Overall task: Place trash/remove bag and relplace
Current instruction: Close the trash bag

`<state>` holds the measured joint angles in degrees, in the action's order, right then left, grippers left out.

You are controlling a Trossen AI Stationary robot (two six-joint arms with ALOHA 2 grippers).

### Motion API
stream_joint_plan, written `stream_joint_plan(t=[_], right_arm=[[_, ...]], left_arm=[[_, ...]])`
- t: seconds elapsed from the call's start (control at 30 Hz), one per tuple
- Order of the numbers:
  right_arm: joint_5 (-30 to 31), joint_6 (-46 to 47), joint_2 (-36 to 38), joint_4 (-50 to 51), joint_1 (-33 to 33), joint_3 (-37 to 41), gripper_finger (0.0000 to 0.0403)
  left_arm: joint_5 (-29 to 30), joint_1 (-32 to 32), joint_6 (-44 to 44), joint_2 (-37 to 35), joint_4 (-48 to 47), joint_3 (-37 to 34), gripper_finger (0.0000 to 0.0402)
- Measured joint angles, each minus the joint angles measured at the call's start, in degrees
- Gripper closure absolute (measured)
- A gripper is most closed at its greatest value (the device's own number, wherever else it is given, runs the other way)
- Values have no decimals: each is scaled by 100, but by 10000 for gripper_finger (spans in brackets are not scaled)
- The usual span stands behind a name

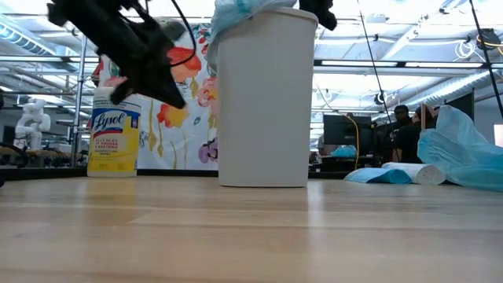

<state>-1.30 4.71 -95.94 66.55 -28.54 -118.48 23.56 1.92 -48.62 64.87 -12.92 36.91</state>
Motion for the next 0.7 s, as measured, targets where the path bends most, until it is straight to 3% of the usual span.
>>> stream_joint_plan(t=[0.13, 0.27, 0.53, 0.7], right_arm=[[41, 293, 187, 13, -1, 0, 403], [197, 631, 487, 254, -31, -7, 403], [760, 1353, 1183, 1460, 176, 178, 403], [1170, 1965, 2102, 901, 682, 1475, 403]], left_arm=[[255, -372, 105, 425, 628, 0, 401], [136, -804, 239, 557, 923, 0, 401], [-822, -1585, 1242, 245, 1582, -281, 401], [-1633, -1963, 1456, -57, 2263, -883, 401]])
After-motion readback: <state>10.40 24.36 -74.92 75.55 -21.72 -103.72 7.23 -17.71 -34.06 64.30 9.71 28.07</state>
